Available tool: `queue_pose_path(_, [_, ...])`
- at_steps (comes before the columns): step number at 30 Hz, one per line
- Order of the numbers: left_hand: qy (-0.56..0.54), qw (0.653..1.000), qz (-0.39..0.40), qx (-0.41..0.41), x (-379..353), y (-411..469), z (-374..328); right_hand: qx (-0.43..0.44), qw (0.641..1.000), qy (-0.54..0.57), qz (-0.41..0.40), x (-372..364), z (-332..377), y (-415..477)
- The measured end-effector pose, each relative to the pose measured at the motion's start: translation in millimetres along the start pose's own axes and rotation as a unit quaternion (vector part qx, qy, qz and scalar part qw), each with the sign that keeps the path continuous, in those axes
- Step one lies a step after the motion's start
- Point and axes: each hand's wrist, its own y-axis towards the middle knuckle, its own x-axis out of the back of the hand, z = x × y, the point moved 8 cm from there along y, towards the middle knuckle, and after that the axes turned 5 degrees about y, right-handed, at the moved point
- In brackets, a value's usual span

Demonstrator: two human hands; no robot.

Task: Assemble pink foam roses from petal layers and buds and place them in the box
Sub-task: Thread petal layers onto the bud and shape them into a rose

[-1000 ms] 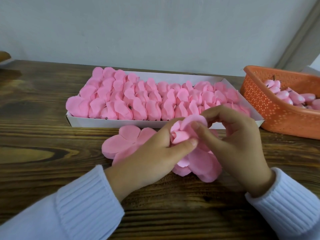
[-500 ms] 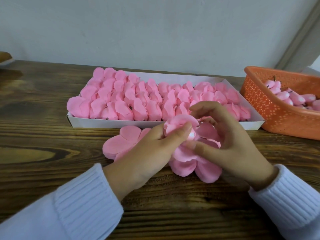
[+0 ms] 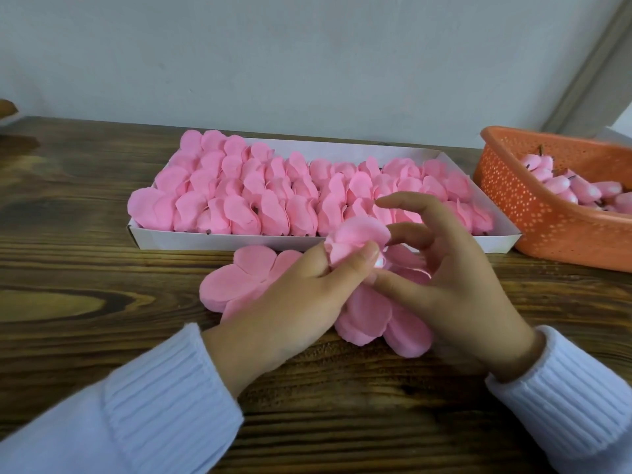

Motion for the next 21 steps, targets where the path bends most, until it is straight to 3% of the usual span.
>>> queue_pose_path(5, [0.015,0.997,0.045,-0.057,-7.3,-4.6,-16.7,-0.030,0.992,0.122,0.003,2.0,1.7,2.0])
queue_pose_path(9, [0.034,0.994,0.071,-0.080,-13.5,-7.8,-25.0,-0.078,0.972,0.215,0.063,-8.2,-3.2,0.9])
queue_pose_path(13, [0.009,0.994,0.042,-0.096,-15.1,-10.2,-30.7,-0.084,0.976,0.170,0.105,-20.0,-5.5,-2.9])
queue_pose_path(17, [-0.010,0.998,-0.012,-0.066,-7.0,-7.8,-22.5,-0.045,0.994,0.063,0.081,-21.0,-0.8,-2.4])
queue_pose_path(21, [-0.003,0.998,-0.029,-0.058,-2.8,-5.3,-19.0,-0.019,0.998,0.028,0.052,-16.3,1.6,-3.2])
